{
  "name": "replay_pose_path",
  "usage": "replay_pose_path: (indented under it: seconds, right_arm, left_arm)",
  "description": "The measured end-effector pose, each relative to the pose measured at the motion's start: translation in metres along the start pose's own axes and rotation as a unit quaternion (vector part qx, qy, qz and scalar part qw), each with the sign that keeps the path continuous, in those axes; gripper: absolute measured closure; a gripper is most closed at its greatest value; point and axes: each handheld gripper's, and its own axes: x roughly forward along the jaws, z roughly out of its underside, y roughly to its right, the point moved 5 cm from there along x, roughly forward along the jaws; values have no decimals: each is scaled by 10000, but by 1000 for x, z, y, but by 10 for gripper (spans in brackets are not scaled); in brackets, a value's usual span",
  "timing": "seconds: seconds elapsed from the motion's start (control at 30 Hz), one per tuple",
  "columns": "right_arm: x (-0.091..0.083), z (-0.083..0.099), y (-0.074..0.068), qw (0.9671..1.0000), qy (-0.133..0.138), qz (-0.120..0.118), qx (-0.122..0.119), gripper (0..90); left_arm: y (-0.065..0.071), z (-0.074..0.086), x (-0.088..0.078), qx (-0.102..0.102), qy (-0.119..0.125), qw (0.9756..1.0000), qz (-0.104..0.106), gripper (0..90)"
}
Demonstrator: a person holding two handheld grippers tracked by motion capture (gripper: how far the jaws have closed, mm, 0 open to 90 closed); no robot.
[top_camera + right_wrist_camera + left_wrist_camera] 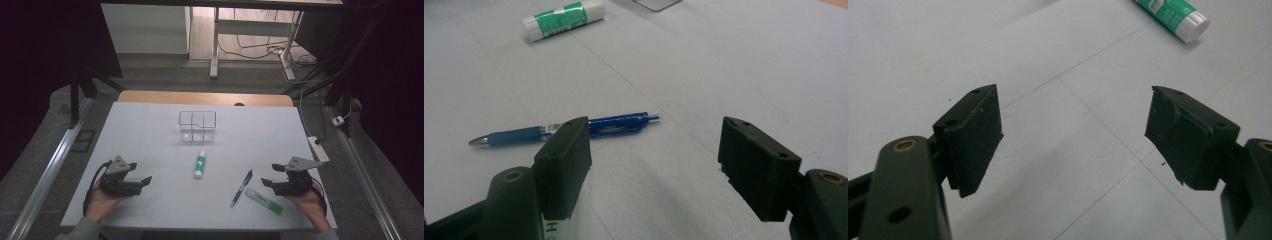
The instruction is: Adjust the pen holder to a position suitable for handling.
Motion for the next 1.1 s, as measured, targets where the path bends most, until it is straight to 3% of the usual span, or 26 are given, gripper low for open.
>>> replay_pose_path:
  seconds: [0.13,0.43,0.73,1.1]
  right_arm:
    - [1,-2,-1,10000,-29,-59,-36,288]
    - [2,-13,-5,9986,-270,-151,-425,288]
    - [3,-18,-8,9976,-360,-241,-543,288]
    - [11,-37,-14,9936,-531,-444,-892,288]
  left_arm:
    - [-1,0,0,-4,8,10000,11,222]
    - [0,0,-1,18,18,10000,34,221]
    - [1,0,-1,55,7,10000,66,221]
    - [1,1,-2,61,29,9999,89,220]
